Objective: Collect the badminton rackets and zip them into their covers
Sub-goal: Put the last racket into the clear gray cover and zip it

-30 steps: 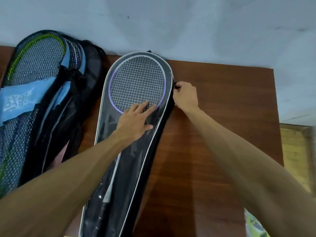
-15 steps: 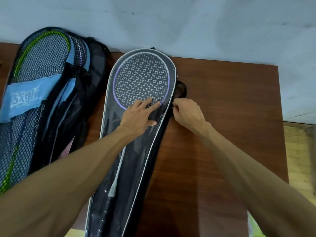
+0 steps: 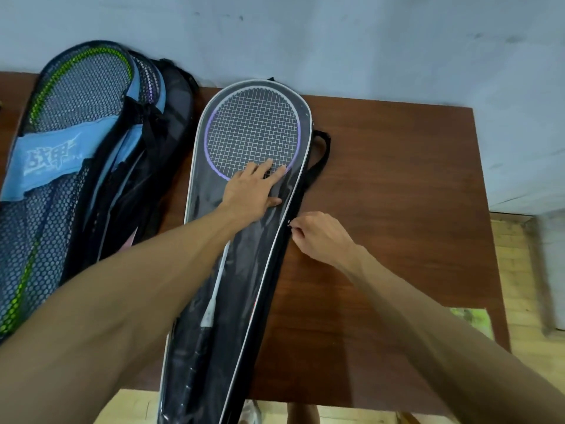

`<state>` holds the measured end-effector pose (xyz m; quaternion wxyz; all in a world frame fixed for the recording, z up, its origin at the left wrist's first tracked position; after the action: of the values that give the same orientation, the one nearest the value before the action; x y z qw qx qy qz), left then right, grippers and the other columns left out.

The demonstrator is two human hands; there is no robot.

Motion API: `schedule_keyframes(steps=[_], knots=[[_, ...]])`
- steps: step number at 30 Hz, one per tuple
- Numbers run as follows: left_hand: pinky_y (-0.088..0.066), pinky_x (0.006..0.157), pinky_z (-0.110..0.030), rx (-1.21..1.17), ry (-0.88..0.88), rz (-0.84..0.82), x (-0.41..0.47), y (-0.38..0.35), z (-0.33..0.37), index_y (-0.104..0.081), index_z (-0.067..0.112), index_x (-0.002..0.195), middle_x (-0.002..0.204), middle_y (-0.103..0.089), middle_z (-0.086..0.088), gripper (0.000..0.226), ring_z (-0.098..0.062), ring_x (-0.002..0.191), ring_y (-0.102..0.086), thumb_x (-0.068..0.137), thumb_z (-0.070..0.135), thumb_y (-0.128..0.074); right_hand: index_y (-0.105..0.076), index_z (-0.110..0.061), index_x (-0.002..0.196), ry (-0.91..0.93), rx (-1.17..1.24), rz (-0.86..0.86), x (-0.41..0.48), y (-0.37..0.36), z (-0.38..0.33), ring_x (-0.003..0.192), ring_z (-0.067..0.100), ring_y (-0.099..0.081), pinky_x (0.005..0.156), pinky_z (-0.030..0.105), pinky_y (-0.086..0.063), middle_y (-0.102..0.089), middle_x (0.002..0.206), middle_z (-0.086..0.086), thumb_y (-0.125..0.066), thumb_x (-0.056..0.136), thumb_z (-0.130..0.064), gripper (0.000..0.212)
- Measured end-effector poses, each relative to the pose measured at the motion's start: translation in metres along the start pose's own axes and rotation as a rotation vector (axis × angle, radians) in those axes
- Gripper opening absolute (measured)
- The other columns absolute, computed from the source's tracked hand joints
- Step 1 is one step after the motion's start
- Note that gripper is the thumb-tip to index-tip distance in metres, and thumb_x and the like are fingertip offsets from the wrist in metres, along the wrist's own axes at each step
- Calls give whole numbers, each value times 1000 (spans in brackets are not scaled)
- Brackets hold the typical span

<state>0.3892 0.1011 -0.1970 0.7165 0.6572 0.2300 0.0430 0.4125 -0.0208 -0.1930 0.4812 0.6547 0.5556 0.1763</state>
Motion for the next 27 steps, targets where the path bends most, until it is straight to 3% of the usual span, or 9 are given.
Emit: schedule_keyframes(steps=[4,7,9,12,14,18,23,27], knots=[[-23,115,-42,-131,13,-45,-11,0,6,-13,22,152,160,-6,-3,65,-27,143,-16,97,40,-45,-63,-13,89,-127,138,111,-16,-6,10,82,25,-61,72,39,-51,-66,90,4,-44,92,-23,21],[-25,112,-37,-283,18,137,-56,14,16,-37,17,143,154,-29,-2,52,-24,137,-32,93,20,-51,-60,-14,91,-198,227,128,-13,-5,16,82,31,-62,72,42,-51,-68,86,8,-49,90,-24,15],[-30,109,-34,-398,47,163,-97,9,18,-45,17,138,145,-42,0,48,-21,132,-40,91,15,-52,-62,-12,92,-221,246,138,-11,-4,18,84,33,-62,74,38,-48,-69,87,11,-53,90,-23,15],[-24,113,-33,-341,-53,-23,-144,-26,30,-30,21,148,155,-28,4,59,-17,142,-26,94,22,-53,-59,-10,88,-162,202,123,-16,-4,5,79,31,-61,66,32,-40,-64,77,6,-52,90,-17,11],[-22,115,-34,-239,-98,-98,-153,-43,27,-20,23,151,159,-17,6,69,-15,146,-17,92,28,-57,-57,-9,85,-114,135,95,-24,-10,-8,77,32,-61,66,34,-42,-64,78,8,-50,89,-15,10],[-25,113,-34,-145,-122,-82,-147,-49,26,-24,20,150,158,-20,1,68,-19,144,-22,92,33,-56,-47,-15,76,0,74,-31,-52,-37,-43,78,31,-59,66,36,-40,-65,84,11,-51,88,-16,13],[-27,112,-34,-119,-152,-27,-152,-49,27,-22,19,150,159,-17,0,61,-19,146,-19,97,33,-46,-48,-18,78,92,115,-179,-112,-91,-85,73,22,-57,65,36,-44,-55,79,-1,-50,91,-19,13],[-23,114,-35,-161,-150,-72,-153,-47,31,-20,15,151,159,-16,-4,62,-23,146,-16,97,29,-47,-51,-17,79,-17,210,-109,-137,-110,-92,63,15,-50,58,31,-38,-54,75,-3,-49,93,-19,14]])
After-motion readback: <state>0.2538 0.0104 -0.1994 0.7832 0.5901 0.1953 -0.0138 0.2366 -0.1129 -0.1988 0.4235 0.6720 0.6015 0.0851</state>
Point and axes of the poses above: each hand's wrist, its own x-axis towards the middle knuckle, its own y-axis out of the back of the hand, z = x × y, the point moved 9 cm from there along x, towards the middle knuckle
